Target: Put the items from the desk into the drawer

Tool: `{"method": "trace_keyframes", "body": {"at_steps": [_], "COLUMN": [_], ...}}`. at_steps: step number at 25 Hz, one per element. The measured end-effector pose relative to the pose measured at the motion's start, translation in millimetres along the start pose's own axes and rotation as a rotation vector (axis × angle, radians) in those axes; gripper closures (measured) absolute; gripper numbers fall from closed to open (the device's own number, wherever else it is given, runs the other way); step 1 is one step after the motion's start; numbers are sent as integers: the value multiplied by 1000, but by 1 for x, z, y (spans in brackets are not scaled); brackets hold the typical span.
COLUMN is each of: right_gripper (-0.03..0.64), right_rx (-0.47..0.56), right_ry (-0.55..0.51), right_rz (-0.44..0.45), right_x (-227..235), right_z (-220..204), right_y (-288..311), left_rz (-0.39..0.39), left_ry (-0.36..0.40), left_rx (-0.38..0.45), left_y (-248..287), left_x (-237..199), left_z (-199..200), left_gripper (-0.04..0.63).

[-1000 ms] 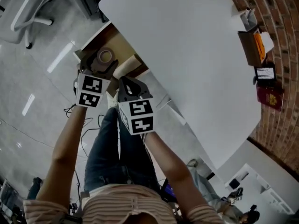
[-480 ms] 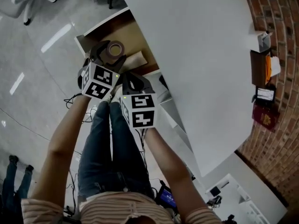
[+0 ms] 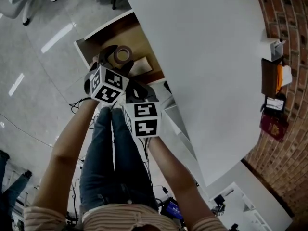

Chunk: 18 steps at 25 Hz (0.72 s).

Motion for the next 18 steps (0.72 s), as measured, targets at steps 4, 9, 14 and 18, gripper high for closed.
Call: {"method": "trace_keyframes", "body": {"at_steps": [4, 9, 14, 18], "right_gripper": [600, 600, 600, 600], "right_rx": [-34, -35, -50, -82], "right_ry": [8, 8, 4, 13], "right_rz": [-5, -22, -22, -21], "right_x": [8, 19, 25, 30], "right_z": [-5, -5, -9, -13], "right_y": [5, 8, 9, 10], "left_rz": [-7, -26, -39, -43], "left_ry": [-3, -3, -5, -28], "left_rx": [-3, -11, -6, -2], "left_y": [17, 37, 53, 66], "left_x": [1, 7, 11, 9], "left_z": [4, 5, 6, 7], "left_gripper": [281, 281, 281, 281]}}
Point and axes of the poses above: the fingertips, and each gripper's own axes: y forward along the fingers, x to its right, z out of its top, the point moved 5 cm from there along -y, backward along the fingers, and after that the axes turned 5 degrees about z, right-handed, at the moved point
